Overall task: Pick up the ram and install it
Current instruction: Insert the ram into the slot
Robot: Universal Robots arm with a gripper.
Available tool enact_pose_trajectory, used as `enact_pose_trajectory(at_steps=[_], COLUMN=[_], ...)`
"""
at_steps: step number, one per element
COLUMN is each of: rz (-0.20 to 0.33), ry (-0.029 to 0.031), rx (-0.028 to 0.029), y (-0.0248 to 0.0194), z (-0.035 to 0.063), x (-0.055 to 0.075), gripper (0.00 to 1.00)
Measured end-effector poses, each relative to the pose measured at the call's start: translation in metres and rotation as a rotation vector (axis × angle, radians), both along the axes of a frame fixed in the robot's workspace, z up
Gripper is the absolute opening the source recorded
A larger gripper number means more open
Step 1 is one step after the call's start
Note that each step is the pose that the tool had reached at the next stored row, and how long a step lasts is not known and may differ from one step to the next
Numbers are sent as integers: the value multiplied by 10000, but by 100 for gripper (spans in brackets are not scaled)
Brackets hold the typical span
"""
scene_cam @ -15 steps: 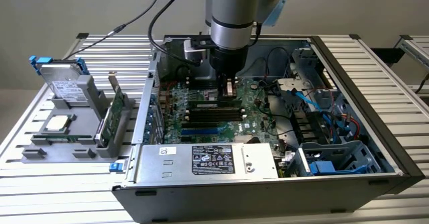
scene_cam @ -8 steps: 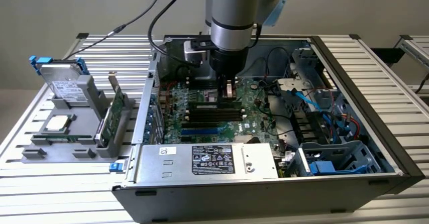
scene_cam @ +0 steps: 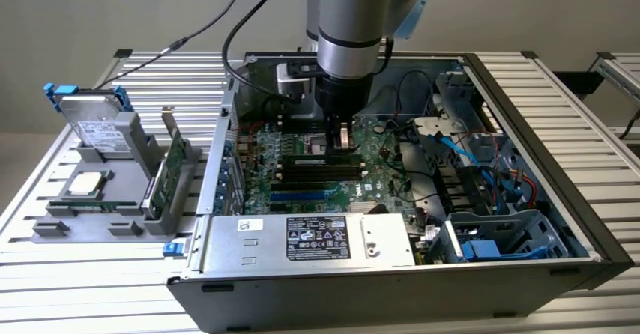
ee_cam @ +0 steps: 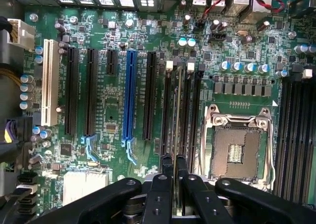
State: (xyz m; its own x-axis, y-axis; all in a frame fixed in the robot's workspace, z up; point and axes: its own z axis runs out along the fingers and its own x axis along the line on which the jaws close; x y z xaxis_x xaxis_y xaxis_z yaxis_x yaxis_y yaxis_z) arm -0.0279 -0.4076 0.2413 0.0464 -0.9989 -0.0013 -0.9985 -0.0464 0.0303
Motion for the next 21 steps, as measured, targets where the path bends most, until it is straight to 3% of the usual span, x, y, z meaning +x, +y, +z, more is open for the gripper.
enact_pose_trajectory(at_steps=[12, 21], rz=[-9, -20], ry=[11, 19], rx=[-53, -69], y=[-7, -14], z=[-114, -116], x=[11, 11], gripper=[13, 13])
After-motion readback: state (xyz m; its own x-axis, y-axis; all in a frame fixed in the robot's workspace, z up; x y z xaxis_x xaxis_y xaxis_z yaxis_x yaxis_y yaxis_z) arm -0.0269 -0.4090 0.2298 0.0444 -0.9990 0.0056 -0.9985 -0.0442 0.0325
